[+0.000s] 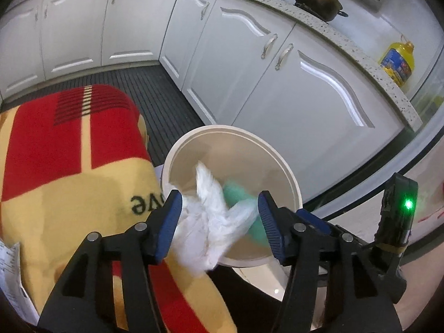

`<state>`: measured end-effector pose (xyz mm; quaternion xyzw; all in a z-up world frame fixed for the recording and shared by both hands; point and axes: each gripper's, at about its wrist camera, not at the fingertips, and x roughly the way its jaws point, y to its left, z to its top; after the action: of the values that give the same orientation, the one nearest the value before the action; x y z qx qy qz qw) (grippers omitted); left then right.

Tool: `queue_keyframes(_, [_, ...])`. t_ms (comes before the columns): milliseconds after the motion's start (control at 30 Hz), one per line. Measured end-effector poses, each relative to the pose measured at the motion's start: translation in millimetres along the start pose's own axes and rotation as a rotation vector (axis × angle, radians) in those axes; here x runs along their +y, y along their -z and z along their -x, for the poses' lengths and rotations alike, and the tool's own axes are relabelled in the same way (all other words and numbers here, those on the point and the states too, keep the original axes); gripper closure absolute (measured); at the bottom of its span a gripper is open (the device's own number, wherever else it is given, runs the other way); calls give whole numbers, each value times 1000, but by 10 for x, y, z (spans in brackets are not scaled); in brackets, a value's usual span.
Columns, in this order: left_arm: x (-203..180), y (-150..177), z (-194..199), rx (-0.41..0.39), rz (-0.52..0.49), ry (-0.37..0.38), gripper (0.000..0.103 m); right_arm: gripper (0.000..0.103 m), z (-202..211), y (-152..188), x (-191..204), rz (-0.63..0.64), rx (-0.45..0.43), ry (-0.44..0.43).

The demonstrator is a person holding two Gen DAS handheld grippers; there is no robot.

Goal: Collect trash
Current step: 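Carry the tissue and towel to the beige bin and open both tools over it, then move both open tools back over the remaining trash on the table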

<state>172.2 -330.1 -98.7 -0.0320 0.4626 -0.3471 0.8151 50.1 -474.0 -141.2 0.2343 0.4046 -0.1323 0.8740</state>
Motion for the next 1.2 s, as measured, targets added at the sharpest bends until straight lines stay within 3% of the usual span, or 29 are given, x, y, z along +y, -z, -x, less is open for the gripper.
queue_keyframes(367, [19, 108, 253, -35, -35, -52, 46, 51, 77, 81, 50, 11, 6, -15])
queue_keyframes(633, [99, 206, 522, -76, -55, -125, 46, 49, 142, 140, 334, 62, 0, -34])
queue_keyframes(700, [134, 230, 591, -87, -58, -146, 46, 44, 152, 144, 429, 74, -3, -41])
queue_keyframes(1200, [511, 504, 1331, -153, -33, -210, 46, 39, 354, 294, 1143, 194, -12, -126])
